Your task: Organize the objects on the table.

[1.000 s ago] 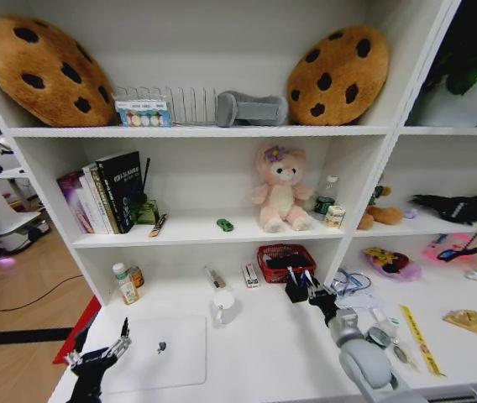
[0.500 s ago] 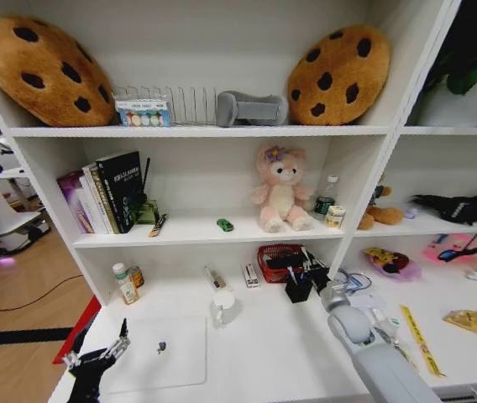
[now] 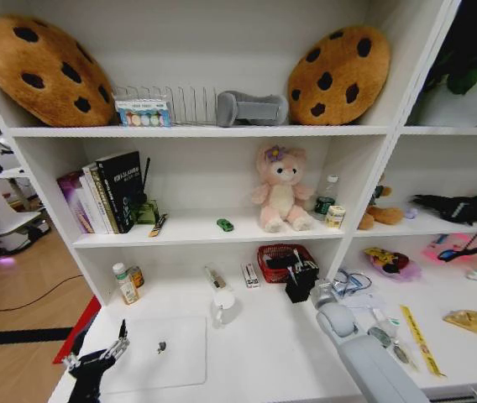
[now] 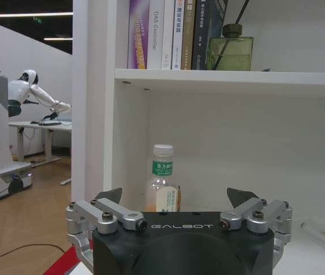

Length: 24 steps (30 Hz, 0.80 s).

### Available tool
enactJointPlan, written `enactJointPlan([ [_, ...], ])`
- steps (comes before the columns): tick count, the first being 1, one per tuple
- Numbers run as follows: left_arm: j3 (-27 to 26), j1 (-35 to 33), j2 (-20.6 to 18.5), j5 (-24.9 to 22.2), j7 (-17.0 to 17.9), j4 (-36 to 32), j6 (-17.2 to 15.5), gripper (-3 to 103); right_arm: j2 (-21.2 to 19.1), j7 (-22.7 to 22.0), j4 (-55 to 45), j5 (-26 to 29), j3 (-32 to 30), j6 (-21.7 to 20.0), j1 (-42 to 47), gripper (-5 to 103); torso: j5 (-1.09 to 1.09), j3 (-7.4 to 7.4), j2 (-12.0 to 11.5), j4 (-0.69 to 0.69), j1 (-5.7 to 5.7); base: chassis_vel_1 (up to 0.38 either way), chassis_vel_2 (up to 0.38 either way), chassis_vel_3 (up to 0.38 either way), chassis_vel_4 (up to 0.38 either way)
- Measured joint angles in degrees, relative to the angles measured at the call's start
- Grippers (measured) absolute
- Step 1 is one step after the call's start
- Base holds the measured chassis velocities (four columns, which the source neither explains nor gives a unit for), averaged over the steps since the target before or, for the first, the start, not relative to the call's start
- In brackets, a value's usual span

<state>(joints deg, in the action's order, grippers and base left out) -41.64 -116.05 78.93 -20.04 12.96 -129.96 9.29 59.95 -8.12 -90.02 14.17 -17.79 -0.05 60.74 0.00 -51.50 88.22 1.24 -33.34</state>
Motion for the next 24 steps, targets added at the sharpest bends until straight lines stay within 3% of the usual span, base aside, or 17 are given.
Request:
enactJointPlan([
  [2, 0.00, 0.07, -0.03, -0.10, 0.00, 0.05, -0.01, 100, 0.06, -0.01, -0.33, -0.11, -0.13, 0.02, 0.42, 31, 0.00, 0.00, 0.00, 0.00, 0.00, 0.000, 0.000, 0.000, 0.000],
  [4, -0.03, 0.20, -0.15, -0.41, 0.00, 0.39, -0.01, 100, 0.17, -0.13, -1.66, -0.19, -0.68, 0.02, 1.83, 48, 0.00, 0.00, 0.00, 0.00, 0.00, 0.000, 0.000, 0.000, 0.000],
  [11, -0.02, 0.26, -0.09, -0.42, -0.02, 0.48, 0.06, 100, -0.34, -0.75, -7.00, 1.43, -2.39, -0.95, 5.73, 69, 0.00, 0.00, 0.00, -0.02, 0.00, 0.000, 0.000, 0.000, 0.000],
  [16, 0.12, 0.27, -0.05, -0.27, -0.23, 0.41, 0.30, 100, -0.16, 0.10, -13.89, 2.53, -4.91, 0.27, 13.90, 90, 0.00, 0.00, 0.00, 0.00, 0.01, 0.000, 0.000, 0.000, 0.000],
  [19, 0.11, 0.22, 0.00, -0.22, -0.31, 0.15, 0.43, 100, 0.35, 0.42, -16.75, 2.90, -6.12, 0.72, 17.40, 99, 0.00, 0.00, 0.01, 0.00, 0.01, 0.000, 0.000, 0.000, 0.000],
  [24, -0.23, -0.09, 0.15, -0.15, -0.33, -0.17, 0.65, 100, 1.79, 1.21, -22.80, 0.92, -9.35, 1.81, 25.10, 100, 0.00, 0.01, 0.01, -0.01, 0.01, 0.000, 0.000, 0.000, 0.000],
])
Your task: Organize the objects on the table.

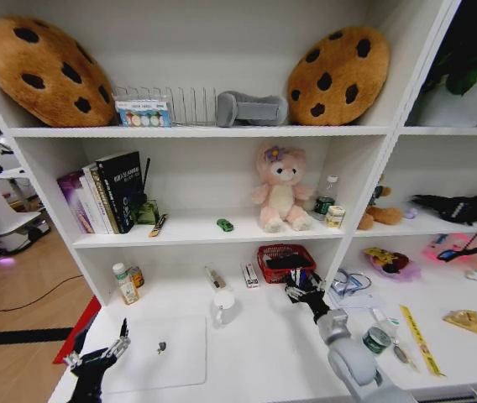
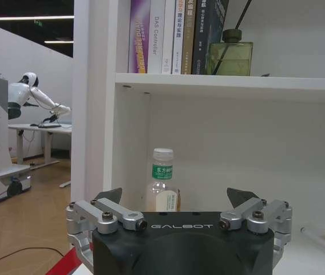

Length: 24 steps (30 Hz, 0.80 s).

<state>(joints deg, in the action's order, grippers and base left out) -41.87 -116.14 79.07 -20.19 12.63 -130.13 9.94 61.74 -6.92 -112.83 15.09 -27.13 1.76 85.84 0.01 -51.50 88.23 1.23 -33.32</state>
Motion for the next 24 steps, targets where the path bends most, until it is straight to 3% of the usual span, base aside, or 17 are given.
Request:
enactJointPlan([
  [11, -1.54, 1.40, 1.27, -1.77, 0.05, -2.16, -0.27, 100, 7.20, 1.68, -13.28, -2.84, -10.52, 6.54, 20.13, 100, 0.00, 0.00, 0.00, 0.00, 0.00, 0.000, 0.000, 0.000, 0.000],
  [24, -1.02, 0.28, 0.85, -1.15, -0.28, -2.44, 0.05, 100, 11.70, 1.38, -14.90, 0.05, -15.49, 11.04, 28.73, 100, 0.00, 0.00, -0.01, 0.00, 0.00, 0.000, 0.000, 0.000, 0.000],
])
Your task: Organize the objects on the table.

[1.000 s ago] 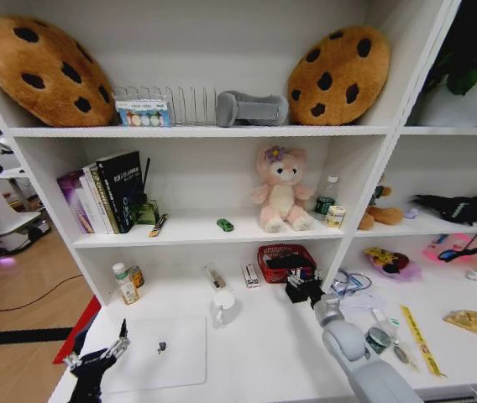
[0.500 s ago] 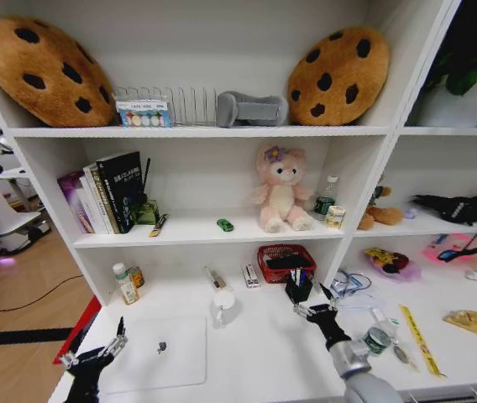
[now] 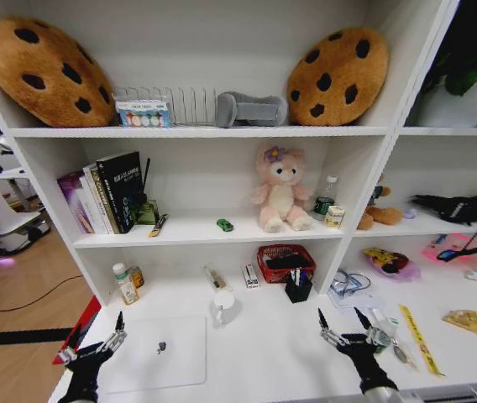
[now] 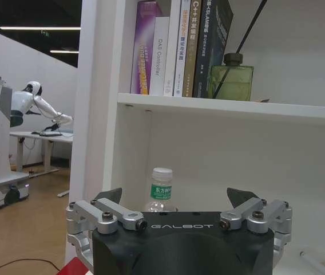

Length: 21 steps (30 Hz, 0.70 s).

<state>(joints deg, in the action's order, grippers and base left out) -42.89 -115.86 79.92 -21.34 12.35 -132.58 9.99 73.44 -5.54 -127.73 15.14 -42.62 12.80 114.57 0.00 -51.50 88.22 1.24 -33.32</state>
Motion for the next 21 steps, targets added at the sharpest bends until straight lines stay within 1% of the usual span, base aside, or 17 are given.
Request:
enactJointPlan([
  [2, -0.31, -0.06, -0.08, -0.11, -0.09, -0.07, 0.02, 100, 0.17, -0.07, -0.33, 0.79, -0.42, 0.01, 0.26, 100, 0.00, 0.00, 0.00, 0.00, -0.01, 0.000, 0.000, 0.000, 0.000],
  [4, -1.11, -0.09, -1.03, -0.71, -0.11, -0.03, 0.19, 100, 0.39, -0.24, -1.11, 2.05, -1.18, 0.01, 1.15, 100, 0.00, 0.00, 0.00, -0.01, -0.01, 0.000, 0.000, 0.000, 0.000],
  [9, -2.56, 0.04, -2.56, -1.54, 0.12, 0.49, 0.22, 100, 0.26, -0.62, -2.23, 2.81, -2.44, 0.21, 3.38, 100, 0.00, 0.00, 0.00, 0.01, -0.01, 0.000, 0.000, 0.000, 0.000],
  [11, -3.60, -0.25, -3.66, -2.50, 0.07, 0.90, 0.33, 100, -0.56, -1.05, -2.73, 4.68, -4.14, 0.25, 4.67, 100, 0.00, 0.00, 0.00, 0.01, -0.01, 0.000, 0.000, 0.000, 0.000],
  [16, -4.99, -1.17, -4.77, -4.72, -0.57, 1.27, 0.88, 100, -2.36, -1.20, -2.78, 7.28, -6.68, 0.25, 4.96, 100, 0.00, 0.00, 0.00, -0.01, -0.01, 0.000, 0.000, 0.000, 0.000],
  [18, -5.11, -1.22, -4.91, -4.89, -0.64, 1.39, 0.93, 100, -2.40, -1.12, -2.67, 7.58, -6.77, 0.21, 4.80, 100, 0.00, -0.01, 0.00, -0.01, -0.01, 0.000, 0.000, 0.000, 0.000],
  [19, -5.14, -1.24, -4.94, -4.93, -0.66, 1.43, 0.94, 100, -1.75, -0.76, -2.46, 6.47, -5.76, 0.17, 4.70, 100, 0.00, -0.01, 0.00, 0.01, -0.01, 0.000, 0.000, 0.000, 0.000],
  [21, -5.14, -1.24, -4.94, -4.92, -0.66, 1.43, 0.95, 100, -1.54, -0.66, -2.24, 6.05, -5.32, 0.17, 4.65, 100, 0.00, -0.01, 0.00, 0.01, -0.01, 0.000, 0.000, 0.000, 0.000],
])
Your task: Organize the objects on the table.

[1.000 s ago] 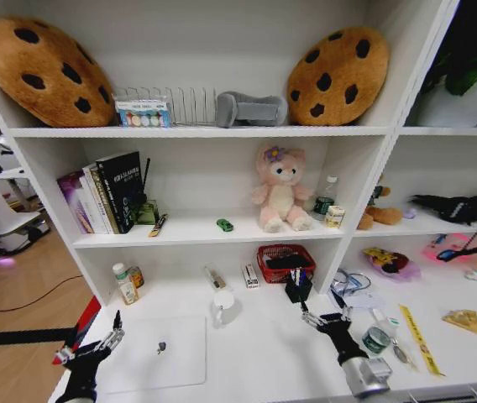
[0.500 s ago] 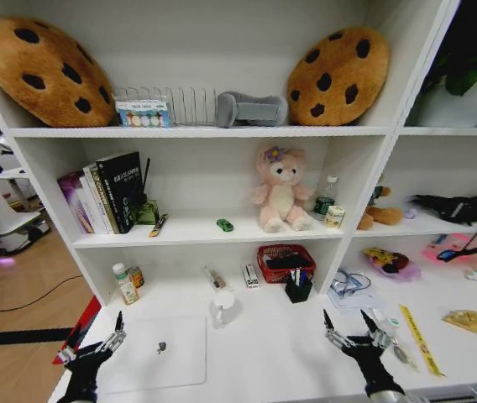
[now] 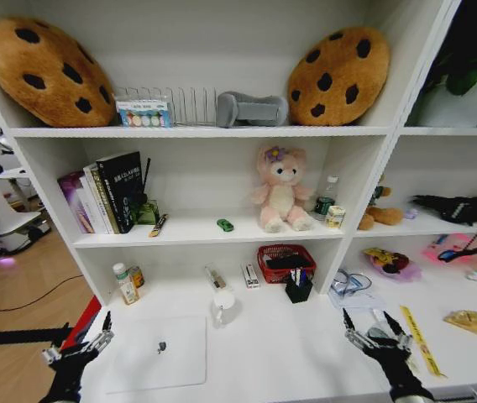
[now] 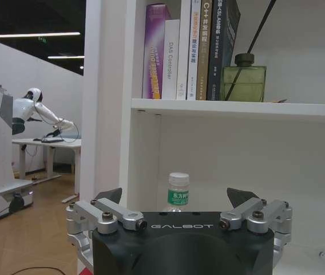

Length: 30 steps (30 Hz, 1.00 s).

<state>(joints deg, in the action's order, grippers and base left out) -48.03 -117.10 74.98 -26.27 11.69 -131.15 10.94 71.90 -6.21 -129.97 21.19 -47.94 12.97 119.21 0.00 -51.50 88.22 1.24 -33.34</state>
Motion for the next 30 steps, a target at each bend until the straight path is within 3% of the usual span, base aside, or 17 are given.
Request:
enactJointPlan([
  [14, 0.04, 0.00, 0.04, 0.03, -0.02, 0.04, 0.01, 100, 0.88, 0.50, 1.70, -1.55, 1.68, 0.89, -0.36, 100, 0.01, 0.00, 0.00, 0.00, 0.00, -0.006, -0.002, 0.004, 0.004],
  [30, 0.09, 0.02, 0.07, 0.11, -0.02, 0.04, 0.01, 100, 0.51, 0.64, 0.24, -1.36, 1.30, 0.75, -0.85, 100, -0.01, 0.00, 0.00, -0.02, 0.00, -0.095, -0.098, 0.102, 0.104],
])
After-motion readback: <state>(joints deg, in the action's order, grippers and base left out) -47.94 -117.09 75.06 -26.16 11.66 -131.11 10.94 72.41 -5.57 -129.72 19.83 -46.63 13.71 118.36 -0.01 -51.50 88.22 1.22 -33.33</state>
